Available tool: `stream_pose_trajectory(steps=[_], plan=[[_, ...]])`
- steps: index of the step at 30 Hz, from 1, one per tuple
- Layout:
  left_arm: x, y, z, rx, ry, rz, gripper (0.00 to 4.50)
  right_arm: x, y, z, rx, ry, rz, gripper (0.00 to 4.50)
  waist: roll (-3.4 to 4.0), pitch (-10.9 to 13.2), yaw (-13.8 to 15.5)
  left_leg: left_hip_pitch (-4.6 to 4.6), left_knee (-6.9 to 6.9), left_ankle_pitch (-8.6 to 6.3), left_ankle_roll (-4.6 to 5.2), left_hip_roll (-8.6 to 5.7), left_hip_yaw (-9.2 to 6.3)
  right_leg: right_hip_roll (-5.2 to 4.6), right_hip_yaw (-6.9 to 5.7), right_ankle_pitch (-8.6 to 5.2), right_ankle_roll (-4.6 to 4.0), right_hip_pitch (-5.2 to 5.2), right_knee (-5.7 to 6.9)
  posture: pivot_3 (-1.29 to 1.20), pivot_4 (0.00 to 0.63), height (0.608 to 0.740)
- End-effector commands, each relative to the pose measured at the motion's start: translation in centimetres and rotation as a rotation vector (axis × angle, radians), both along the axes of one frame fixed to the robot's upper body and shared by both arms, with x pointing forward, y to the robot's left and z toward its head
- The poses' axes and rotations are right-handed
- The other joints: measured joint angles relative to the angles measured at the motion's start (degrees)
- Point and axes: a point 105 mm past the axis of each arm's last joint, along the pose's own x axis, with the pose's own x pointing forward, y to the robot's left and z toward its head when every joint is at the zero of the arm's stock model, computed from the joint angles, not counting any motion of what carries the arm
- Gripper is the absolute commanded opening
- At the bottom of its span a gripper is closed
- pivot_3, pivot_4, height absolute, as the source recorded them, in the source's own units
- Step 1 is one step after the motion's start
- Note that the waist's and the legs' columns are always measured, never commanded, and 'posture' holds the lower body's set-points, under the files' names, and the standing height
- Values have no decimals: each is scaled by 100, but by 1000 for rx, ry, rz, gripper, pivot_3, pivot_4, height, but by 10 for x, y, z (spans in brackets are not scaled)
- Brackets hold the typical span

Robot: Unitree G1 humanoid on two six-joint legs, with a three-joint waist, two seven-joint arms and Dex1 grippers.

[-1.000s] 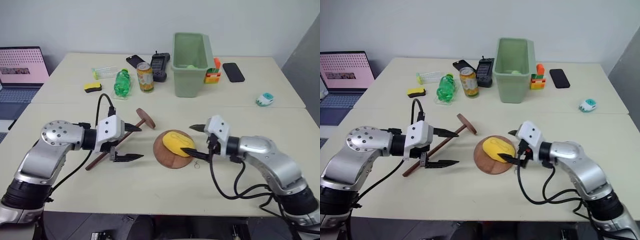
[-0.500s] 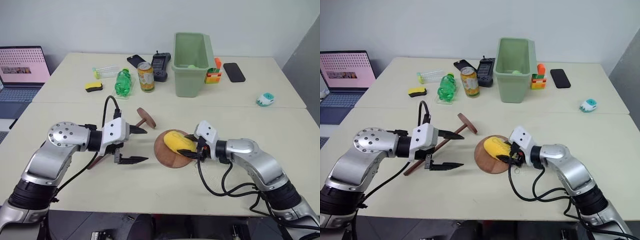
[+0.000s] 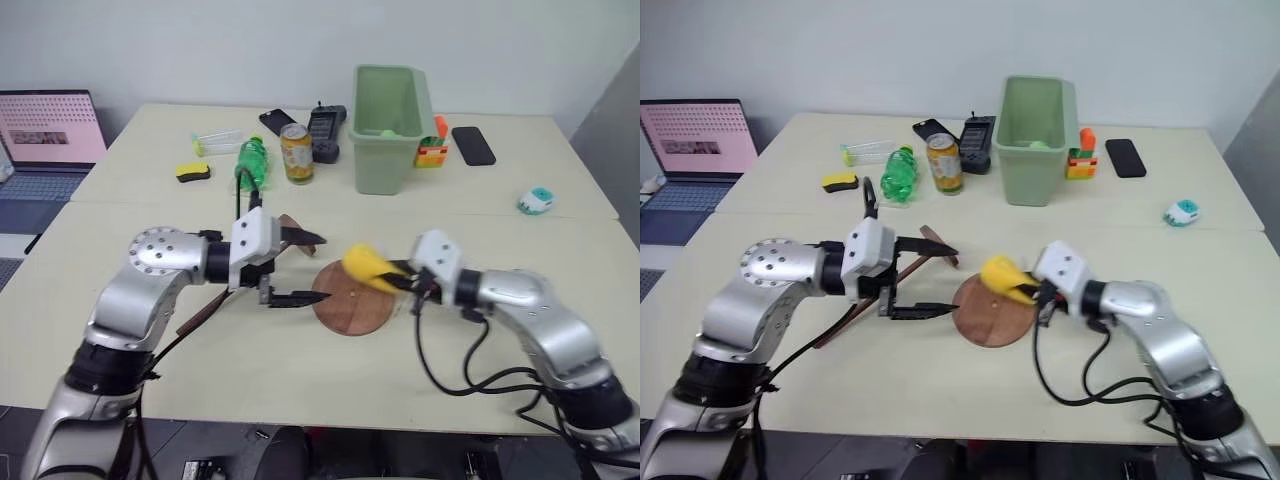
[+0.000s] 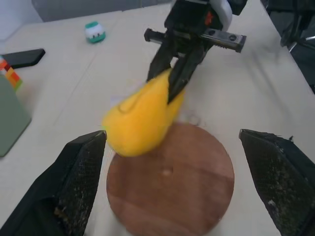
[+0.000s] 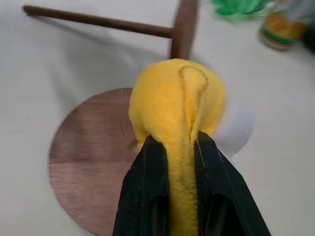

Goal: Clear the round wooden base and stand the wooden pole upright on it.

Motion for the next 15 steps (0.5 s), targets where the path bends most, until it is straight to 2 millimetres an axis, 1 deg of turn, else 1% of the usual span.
stream_pose_trajectory(steps=[1,3,4,5,6,9,11,12,14,15], plan=[[6,-31,13,-86,-44,-60,4500,3,-84,15,-24,-93,-357,214,-2,0,52,-3,3,0,1,-9,3,-6,1,1,2,4,-1,0,150,740],[6,-44,11,-91,-34,-98,4500,2,-122,11,-10,-102,-540,214,-4,-1,34,1,5,0,1,-19,14,-7,7,4,7,1,3,0,150,740],[7,-53,9,-87,-35,-122,4500,1,-144,8,29,-104,-657,214,-5,-1,25,3,5,0,1,-49,18,-7,8,4,8,1,4,0,150,740],[7,-61,7,-85,-35,-140,4500,-1,-160,2,43,-91,-747,214,-3,-2,-6,5,5,0,2,-51,17,-7,9,4,7,1,7,0,150,740],[8,-68,6,-84,-36,-153,4500,-3,-167,-3,66,-74,-792,214,-2,-3,-14,16,-3,0,2,-47,17,-5,21,4,7,-2,12,0,150,740],[11,-83,3,-75,-45,-176,4500,-6,-177,-16,146,-22,-866,214,2,-5,-90,20,-5,0,2,-47,19,-3,26,4,7,0,14,0,150,740],[14,-90,1,-72,-52,-179,4500,-7,-181,-20,187,-1,-905,904,4,-5,-142,20,-6,0,2,-47,19,-2,25,4,7,0,16,0,150,740],[14,-93,0,-68,-58,-182,4500,-8,-181,-21,209,8,-914,1085,6,-6,-147,21,-6,0,2,-47,18,-1,26,4,7,0,17,0,150,740],[14,-97,-1,-66,-66,-187,4500,-9,-180,-21,229,12,-924,1749,9,-7,-146,22,-6,0,3,-47,15,-1,26,4,7,0,17,0,150,740],[13,-99,0,-68,-64,-190,4500,-9,-180,-19,242,8,-932,1989,10,-7,-141,22,-6,0,2,-47,15,-2,26,4,7,0,17,0,150,740]])
